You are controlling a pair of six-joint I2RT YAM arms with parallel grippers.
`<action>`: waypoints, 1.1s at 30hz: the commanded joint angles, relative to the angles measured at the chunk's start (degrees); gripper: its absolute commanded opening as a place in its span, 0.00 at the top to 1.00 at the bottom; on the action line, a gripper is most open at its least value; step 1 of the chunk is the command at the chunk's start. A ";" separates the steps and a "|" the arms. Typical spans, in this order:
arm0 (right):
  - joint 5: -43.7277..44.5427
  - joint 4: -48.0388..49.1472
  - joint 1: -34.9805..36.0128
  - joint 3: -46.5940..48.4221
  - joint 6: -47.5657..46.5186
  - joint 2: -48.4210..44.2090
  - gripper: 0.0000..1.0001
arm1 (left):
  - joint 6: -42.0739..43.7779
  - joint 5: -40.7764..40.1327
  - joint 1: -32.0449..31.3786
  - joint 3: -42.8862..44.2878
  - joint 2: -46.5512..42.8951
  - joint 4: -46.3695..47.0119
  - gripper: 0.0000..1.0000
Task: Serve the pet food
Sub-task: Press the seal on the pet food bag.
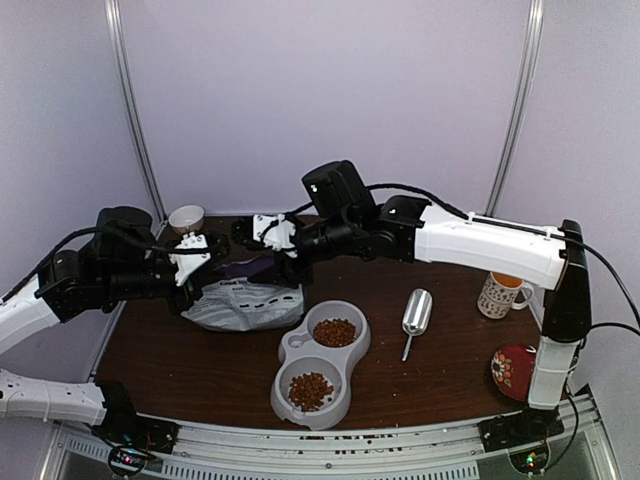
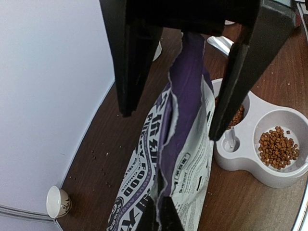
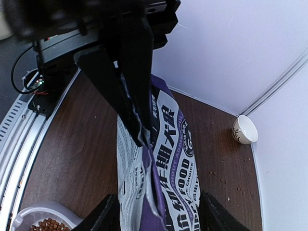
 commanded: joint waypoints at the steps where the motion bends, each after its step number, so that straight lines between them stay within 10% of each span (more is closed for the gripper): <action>1: 2.59 -1.99 0.99 3.29 0.23 2.96 0.47 | 0.37 2.70 0.33 1.80 0.99 2.11 1.00; 12: 5.37 -5.04 1.26 4.92 -2.11 4.53 1.00 | 0.25 1.37 0.32 1.76 -1.06 0.62 1.00; 16: 4.81 -5.62 1.28 4.77 -2.29 3.85 1.00 | -0.11 -0.17 0.33 1.38 -2.32 -2.03 0.71; 20: 4.12 -5.40 1.15 3.82 -2.79 2.61 1.00 | -1.95 -1.60 0.37 0.14 -4.37 -4.23 0.65; 24: 2.93 -5.23 0.71 3.41 -3.12 1.82 1.00 | -2.73 -2.48 0.31 -2.34 -6.91 -4.61 0.68; 29: 0.89 -4.43 0.04 2.61 -3.26 0.60 1.00 | -2.71 -2.54 0.33 -2.69 -7.06 -4.59 1.00; 33: -0.37 -3.28 -0.13 1.71 -3.26 0.10 1.00 | -2.96 -1.63 0.33 -0.48 -6.22 -5.49 1.00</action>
